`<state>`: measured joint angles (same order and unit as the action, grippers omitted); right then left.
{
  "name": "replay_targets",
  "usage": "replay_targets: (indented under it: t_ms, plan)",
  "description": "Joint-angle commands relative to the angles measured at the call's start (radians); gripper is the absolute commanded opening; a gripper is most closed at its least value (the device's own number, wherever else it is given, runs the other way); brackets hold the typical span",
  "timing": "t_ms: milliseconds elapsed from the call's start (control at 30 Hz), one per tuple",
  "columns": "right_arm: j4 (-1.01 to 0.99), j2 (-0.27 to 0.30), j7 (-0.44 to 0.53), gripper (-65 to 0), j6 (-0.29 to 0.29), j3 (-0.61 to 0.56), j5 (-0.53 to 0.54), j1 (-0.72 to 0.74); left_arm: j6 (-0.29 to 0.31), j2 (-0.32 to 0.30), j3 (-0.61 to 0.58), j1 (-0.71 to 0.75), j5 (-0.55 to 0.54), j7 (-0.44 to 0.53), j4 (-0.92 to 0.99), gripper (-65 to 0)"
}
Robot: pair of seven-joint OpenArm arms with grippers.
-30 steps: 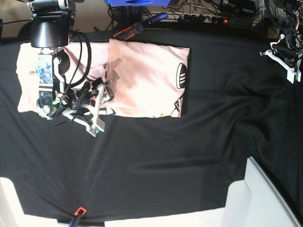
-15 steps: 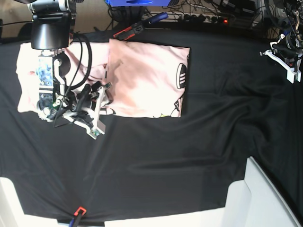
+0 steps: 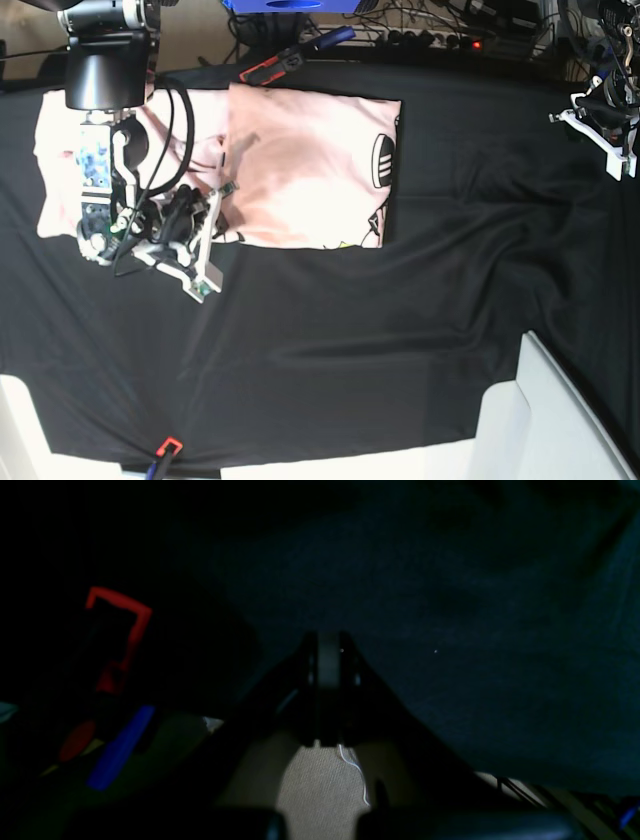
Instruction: Fold the T-shirt properly
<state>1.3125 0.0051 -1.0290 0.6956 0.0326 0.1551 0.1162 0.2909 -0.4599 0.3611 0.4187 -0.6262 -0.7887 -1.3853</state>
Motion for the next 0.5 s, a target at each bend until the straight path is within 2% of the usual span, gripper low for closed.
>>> replay_targets:
  t_ms: [0,133,467]
  plan:
    - [0.014,0.0,0.011,-64.7,0.003,0.002,0.013,0.024,0.0,-0.021,0.009,-0.001,-0.004,0.012,-0.012,-65.0]
    - [0.014,0.002,-0.029,-64.7,0.003,0.002,0.013,0.055,0.0,-0.023,0.009,-0.001,-0.004,0.012,-0.012,-65.0]
    - [0.012,0.005,-0.035,-64.7,0.003,0.0,0.01,0.084,0.0,-0.023,0.009,-0.001,-0.004,0.012,-0.012,-65.0]
